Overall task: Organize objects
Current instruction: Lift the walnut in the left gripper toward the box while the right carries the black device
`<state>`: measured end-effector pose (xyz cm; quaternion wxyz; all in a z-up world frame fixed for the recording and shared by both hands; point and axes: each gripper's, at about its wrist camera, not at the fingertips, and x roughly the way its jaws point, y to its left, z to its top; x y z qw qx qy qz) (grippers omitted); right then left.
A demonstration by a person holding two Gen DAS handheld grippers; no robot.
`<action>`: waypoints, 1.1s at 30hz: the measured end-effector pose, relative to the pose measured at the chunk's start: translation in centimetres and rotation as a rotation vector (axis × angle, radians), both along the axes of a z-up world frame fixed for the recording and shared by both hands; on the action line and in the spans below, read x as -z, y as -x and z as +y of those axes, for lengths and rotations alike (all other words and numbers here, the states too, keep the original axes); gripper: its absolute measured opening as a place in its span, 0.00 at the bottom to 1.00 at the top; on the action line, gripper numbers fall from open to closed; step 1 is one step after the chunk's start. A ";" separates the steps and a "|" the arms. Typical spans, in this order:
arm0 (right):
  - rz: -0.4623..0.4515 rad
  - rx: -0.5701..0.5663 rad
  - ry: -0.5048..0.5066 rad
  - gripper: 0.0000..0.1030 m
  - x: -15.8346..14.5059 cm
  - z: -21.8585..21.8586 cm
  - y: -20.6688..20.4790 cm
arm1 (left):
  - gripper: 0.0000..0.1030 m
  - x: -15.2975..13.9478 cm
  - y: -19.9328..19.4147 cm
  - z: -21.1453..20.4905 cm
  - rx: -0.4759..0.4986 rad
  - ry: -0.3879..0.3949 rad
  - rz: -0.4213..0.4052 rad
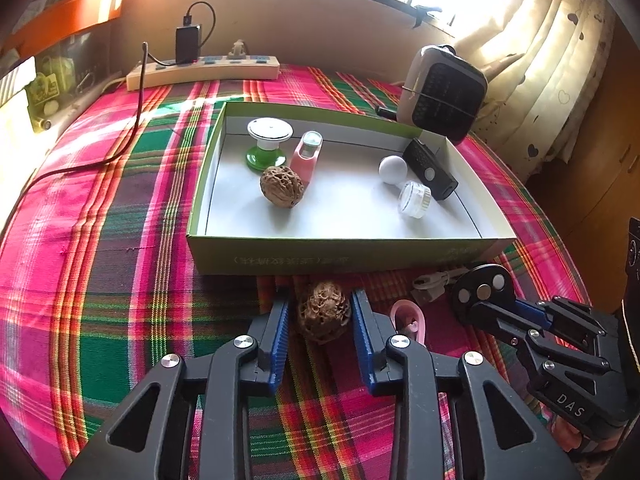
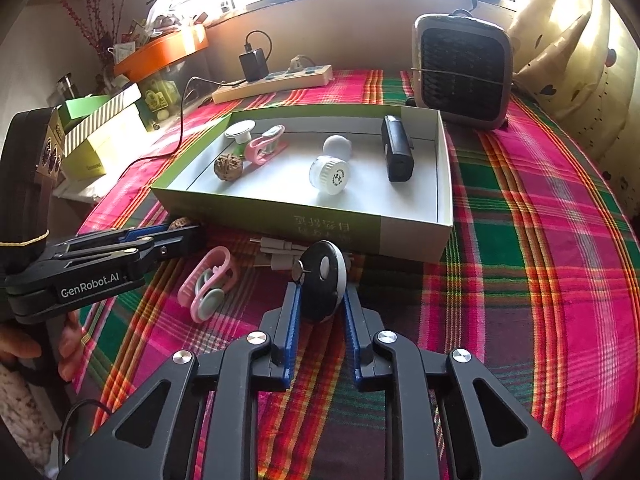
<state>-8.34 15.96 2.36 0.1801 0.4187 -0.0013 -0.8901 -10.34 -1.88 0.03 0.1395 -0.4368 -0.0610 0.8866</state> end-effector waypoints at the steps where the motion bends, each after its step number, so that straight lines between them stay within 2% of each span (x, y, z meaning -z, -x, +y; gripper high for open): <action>1: 0.001 -0.003 0.002 0.18 0.0 0.0 0.0 | 0.27 0.0 0.0 0.0 0.000 -0.002 -0.001; 8: -0.004 -0.009 0.028 0.13 0.0 0.2 -0.2 | 0.27 0.0 0.0 0.0 0.000 -0.002 -0.001; 18: -0.020 0.002 0.061 0.12 0.0 1.0 -0.5 | 0.27 0.0 -0.1 0.0 -0.001 -0.002 -0.002; 33: -0.015 0.001 0.057 0.12 0.0 0.9 -0.6 | 0.26 0.0 -0.2 0.1 -0.001 0.000 -0.002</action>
